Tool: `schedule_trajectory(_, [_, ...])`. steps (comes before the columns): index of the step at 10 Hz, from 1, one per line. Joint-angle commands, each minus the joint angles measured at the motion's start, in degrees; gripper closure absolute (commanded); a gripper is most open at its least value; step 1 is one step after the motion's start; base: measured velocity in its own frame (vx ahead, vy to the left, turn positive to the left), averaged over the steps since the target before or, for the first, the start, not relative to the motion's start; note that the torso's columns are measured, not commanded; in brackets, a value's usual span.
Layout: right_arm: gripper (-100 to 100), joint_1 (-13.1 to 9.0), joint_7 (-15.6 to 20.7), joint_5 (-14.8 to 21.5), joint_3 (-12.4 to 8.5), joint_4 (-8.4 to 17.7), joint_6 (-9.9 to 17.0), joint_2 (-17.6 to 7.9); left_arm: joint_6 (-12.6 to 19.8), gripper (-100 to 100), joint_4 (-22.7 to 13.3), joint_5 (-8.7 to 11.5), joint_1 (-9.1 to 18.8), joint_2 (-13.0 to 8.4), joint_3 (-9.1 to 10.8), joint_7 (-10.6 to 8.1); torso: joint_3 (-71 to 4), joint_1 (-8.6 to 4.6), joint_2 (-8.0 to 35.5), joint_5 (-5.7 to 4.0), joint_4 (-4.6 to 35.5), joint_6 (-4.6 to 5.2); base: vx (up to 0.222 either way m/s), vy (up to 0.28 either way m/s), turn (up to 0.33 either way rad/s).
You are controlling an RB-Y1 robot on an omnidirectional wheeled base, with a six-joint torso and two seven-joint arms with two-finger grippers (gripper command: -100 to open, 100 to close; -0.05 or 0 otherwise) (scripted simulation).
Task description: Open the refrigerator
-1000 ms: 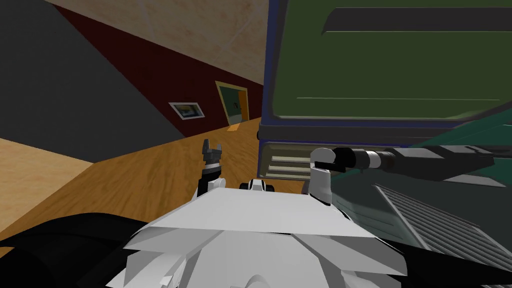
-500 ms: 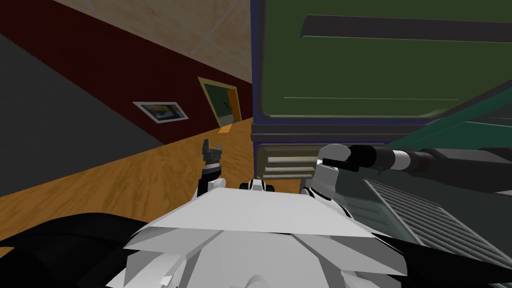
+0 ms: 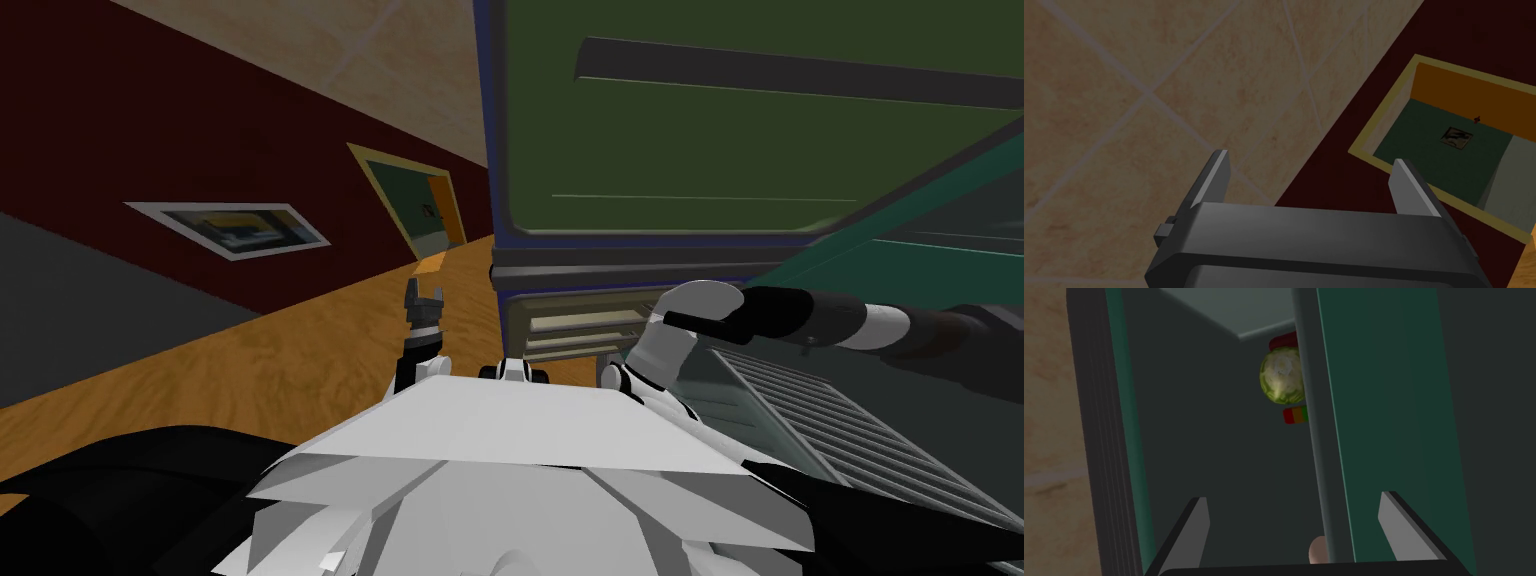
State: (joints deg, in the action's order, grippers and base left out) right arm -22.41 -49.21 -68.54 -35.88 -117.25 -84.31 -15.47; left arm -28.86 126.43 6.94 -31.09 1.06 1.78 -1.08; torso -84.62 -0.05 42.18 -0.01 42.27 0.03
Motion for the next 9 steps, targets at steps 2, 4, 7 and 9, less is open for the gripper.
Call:
schedule_trajectory(2, [-100, -3.04, 1.41, 0.07, -5.59, 0.38, 0.38, -0.65, 0.0, 0, 0.0, 0.0, 0.01, 0.0, 0.0, 0.0, 0.08, 0.07, 0.14, 0.01, 0.04, 0.01, 0.173, 0.078, -0.263])
schedule_trajectory(4, [-100, -4.86, 2.27, 0.03, -8.83, 0.41, 0.65, -1.06, 0.0, 0, 0.0, 0.0, 0.01, 0.0, -0.01, 0.0, 0.06, 0.16, 0.08, 0.05, 0.03, 0.01, 0.168, 0.104, -0.266])
schedule_trajectory(7, [-100, -8.27, 3.91, -0.13, -14.0, 0.28, 1.03, -1.96, 0.0, 0, 0.0, 0.0, 0.03, 0.0, -0.01, 0.0, 0.05, -0.02, 0.12, -0.01, 0.0, -0.08, 0.164, 0.093, -0.275])
schedule_trajectory(9, [-100, -9.84, 4.67, -0.25, -17.36, 0.13, 1.1, -2.47, 0.0, 0, 0.0, 0.0, 0.03, 0.0, -0.01, 0.0, 0.05, 0.07, 0.11, 0.01, 0.01, -0.08, 0.164, 0.126, -0.229])
